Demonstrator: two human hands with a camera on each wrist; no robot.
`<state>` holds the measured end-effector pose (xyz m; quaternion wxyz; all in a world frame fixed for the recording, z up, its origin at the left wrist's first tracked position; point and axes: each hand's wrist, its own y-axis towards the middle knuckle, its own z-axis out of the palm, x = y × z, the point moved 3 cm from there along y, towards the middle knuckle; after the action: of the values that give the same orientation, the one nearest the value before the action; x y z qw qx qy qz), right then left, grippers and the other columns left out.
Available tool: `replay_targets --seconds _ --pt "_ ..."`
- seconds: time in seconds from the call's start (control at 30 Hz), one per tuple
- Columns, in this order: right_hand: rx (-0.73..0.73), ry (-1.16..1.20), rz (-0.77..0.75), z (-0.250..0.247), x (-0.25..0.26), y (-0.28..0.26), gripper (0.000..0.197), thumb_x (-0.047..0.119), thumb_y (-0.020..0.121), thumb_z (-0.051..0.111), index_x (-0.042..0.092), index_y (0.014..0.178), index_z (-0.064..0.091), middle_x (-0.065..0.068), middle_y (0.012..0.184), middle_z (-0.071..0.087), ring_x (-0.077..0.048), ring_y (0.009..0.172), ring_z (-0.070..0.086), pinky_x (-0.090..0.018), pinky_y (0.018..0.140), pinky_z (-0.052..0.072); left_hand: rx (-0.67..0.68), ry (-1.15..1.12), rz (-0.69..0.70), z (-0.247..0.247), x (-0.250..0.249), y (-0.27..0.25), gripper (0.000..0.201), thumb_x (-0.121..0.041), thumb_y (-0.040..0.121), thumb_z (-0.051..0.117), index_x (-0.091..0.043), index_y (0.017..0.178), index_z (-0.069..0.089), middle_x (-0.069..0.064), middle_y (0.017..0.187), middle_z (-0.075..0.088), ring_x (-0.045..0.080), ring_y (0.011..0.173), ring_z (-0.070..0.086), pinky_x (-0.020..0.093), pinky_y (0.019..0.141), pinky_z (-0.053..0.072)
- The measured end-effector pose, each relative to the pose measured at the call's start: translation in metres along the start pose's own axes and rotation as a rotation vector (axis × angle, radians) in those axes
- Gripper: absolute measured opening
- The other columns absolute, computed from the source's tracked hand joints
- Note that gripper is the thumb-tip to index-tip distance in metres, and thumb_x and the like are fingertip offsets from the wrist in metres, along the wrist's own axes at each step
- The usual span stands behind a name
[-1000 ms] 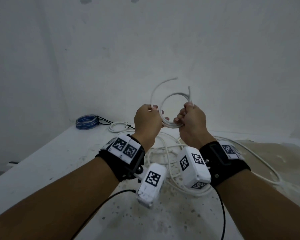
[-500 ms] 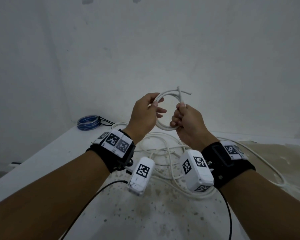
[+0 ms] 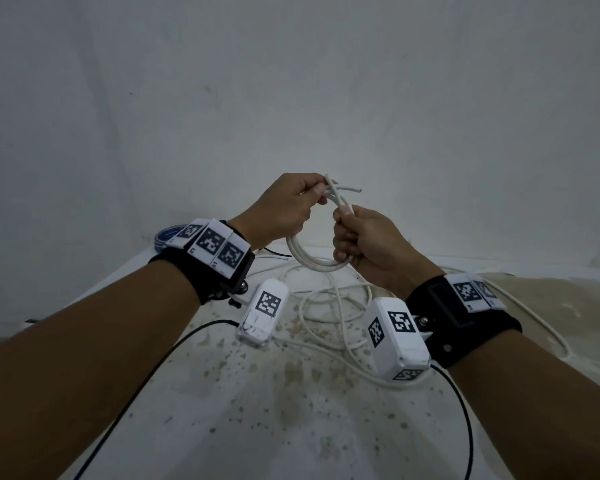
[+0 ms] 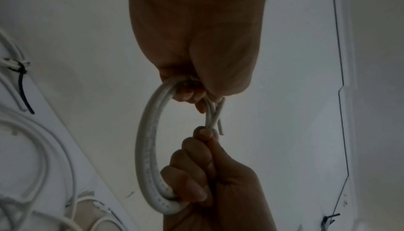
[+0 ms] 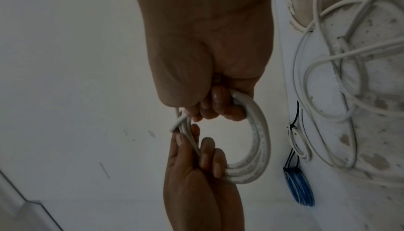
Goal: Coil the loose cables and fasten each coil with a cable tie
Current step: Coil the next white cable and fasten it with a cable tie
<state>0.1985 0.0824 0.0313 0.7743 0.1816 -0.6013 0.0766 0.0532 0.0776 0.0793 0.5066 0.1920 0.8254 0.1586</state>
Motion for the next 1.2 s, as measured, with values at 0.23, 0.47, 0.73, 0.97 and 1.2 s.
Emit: replay_targets --seconds 0.23,0.47,0.73,0.97,1.2 --pt "0.051 -0.108 0.013 0.007 -0.005 -0.003 0.026 0.021 0.106 0.040 0.011 0.085 0.050 0.004 0.055 0.031 -0.008 0.042 0.028 -0.026 0.050 0.036 -0.092 0.151 0.059 0.003 0.003 -0.003 0.045 -0.044 0.099 0.052 -0.023 0.060 0.061 -0.004 0.050 0.046 0.007 0.042 0.033 0.021 0.047 0.030" --pt "-0.019 0.079 0.225 0.002 -0.004 -0.004 0.064 0.071 0.091 0.040 0.012 0.069 0.054 0.002 0.053 0.027 -0.014 0.042 0.021 -0.026 0.045 0.033 -0.102 0.234 0.118 0.014 0.006 -0.003 0.051 -0.042 0.100 0.050 -0.005 0.065 0.060 0.009 0.059 0.048 0.010 0.048 0.036 0.026 0.054 0.033" --pt "-0.068 0.158 0.187 -0.003 -0.011 -0.001 0.042 0.036 0.101 0.041 0.009 0.073 0.057 0.004 0.049 0.027 -0.011 0.040 0.019 -0.025 0.042 0.025 -0.232 0.117 0.050 0.023 0.018 -0.007 0.047 -0.038 0.101 0.050 -0.011 0.063 0.062 -0.007 0.055 0.054 0.002 0.047 0.043 0.026 0.058 0.035" --pt "-0.063 0.211 0.229 -0.005 -0.013 -0.001 0.038 0.024 0.098 0.037 0.006 0.074 0.060 0.004 0.049 0.026 -0.010 0.039 0.017 -0.022 0.037 0.022 -0.298 0.077 0.026 0.028 0.024 -0.009 0.043 -0.036 0.099 0.055 -0.017 0.061 0.063 -0.008 0.054 0.056 0.001 0.046 0.045 0.024 0.057 0.035" --pt "-0.108 0.063 0.242 -0.007 -0.015 -0.003 0.049 0.046 0.100 0.040 0.008 0.077 0.059 0.004 0.052 0.026 -0.010 0.041 0.018 -0.023 0.040 0.023 -0.314 0.169 0.036 0.034 0.028 -0.013 0.041 -0.037 0.098 0.055 -0.017 0.065 0.067 -0.004 0.060 0.063 -0.002 0.051 0.052 0.025 0.061 0.039"
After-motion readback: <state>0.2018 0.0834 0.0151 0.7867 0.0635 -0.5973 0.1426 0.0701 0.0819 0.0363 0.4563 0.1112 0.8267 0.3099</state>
